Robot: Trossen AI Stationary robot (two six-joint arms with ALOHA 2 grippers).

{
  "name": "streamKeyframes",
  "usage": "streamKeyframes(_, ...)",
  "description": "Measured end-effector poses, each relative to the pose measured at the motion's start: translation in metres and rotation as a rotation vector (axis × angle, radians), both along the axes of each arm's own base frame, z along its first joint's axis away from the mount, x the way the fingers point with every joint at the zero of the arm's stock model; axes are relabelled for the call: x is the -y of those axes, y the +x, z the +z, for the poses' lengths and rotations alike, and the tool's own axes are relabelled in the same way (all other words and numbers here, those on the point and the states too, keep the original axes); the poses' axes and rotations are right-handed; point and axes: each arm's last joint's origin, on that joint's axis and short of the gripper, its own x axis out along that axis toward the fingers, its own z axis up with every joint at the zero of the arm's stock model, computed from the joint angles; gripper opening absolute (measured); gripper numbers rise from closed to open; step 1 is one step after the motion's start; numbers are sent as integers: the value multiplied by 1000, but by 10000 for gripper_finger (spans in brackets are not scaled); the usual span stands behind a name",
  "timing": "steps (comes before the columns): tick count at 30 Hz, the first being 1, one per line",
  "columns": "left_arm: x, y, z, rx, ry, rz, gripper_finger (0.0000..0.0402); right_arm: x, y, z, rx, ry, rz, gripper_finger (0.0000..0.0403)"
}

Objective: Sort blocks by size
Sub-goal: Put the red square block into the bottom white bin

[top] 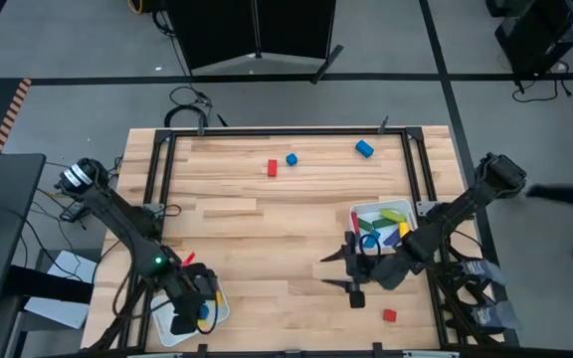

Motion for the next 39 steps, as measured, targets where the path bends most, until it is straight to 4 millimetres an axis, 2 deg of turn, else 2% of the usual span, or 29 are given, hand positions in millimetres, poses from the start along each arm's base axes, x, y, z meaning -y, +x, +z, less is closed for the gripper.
streamKeyframes(3, 3, 4, 6, 4, -23, -11, 321, -11, -6, 8, -107, 23, 35, 265)
streamKeyframes(5, 4, 7, 12, 13, -38, -5, 360, -19, -12, 14, -168, 37, 54, 273)
streamKeyframes(9, 6, 14, 30, 118, -1, -4, 393, -34, -29, 19, -253, 71, 71, 275)
streamKeyframes(16, -6, 41, 70, 420, 193, 62, 370, -61, -61, -1, -415, 153, 91, 271)
streamKeyframes(22, -29, 64, 94, 541, 300, 114, 346, -84, -76, -27, -696, 164, 1, 271)
streamKeyframes(26, -42, 73, 96, 559, 347, 113, 337, -95, -82, -24, -840, 129, -113, 271)
streamKeyframes(31, -51, 78, 96, 564, 381, 112, 331, -113, -84, -20, -875, 155, -175, 272)
streamKeyframes(39, -51, 79, 97, 578, 402, 91, 330, -124, -86, -51, -963, 146, -283, 284)
